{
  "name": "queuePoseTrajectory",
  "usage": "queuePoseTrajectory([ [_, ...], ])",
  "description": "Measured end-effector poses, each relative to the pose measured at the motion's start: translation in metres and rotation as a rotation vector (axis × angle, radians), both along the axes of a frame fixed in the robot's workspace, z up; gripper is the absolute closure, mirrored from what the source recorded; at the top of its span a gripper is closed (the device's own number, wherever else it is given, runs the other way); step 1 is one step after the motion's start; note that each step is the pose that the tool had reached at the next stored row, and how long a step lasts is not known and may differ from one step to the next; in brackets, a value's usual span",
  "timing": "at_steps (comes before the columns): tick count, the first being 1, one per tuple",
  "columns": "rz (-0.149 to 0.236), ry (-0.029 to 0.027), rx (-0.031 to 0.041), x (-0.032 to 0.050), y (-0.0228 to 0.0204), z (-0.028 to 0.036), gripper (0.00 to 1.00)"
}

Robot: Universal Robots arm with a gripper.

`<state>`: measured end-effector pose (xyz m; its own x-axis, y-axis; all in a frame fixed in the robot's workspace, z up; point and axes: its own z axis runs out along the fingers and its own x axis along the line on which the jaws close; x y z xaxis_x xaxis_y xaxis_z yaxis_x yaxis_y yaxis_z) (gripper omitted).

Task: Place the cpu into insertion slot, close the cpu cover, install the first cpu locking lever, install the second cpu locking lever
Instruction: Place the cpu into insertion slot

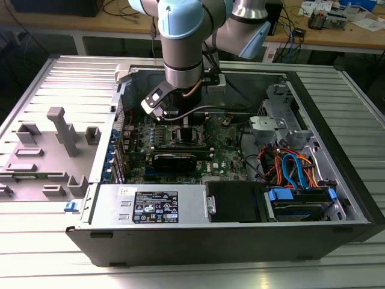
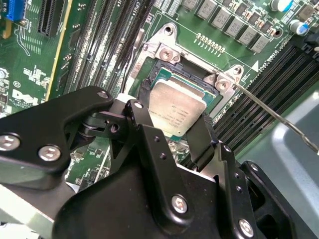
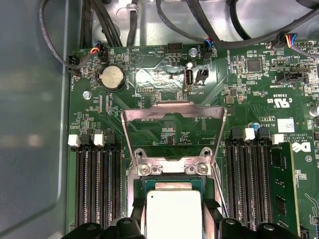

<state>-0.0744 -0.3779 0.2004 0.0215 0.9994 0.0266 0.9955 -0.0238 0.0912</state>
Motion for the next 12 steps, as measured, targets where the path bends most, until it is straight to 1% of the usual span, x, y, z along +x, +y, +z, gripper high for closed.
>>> queuePoseTrajectory([
  [8,-0.001,0.0001,-0.0003,-0.0002,-0.0002,-0.0017,0.46],
  [10,0.005,0.0001,-0.0001,-0.0002,-0.0002,-0.0027,0.46],
  [12,0.005,-0.0003,0.0013,-0.0001,0.0001,-0.003,0.45],
])
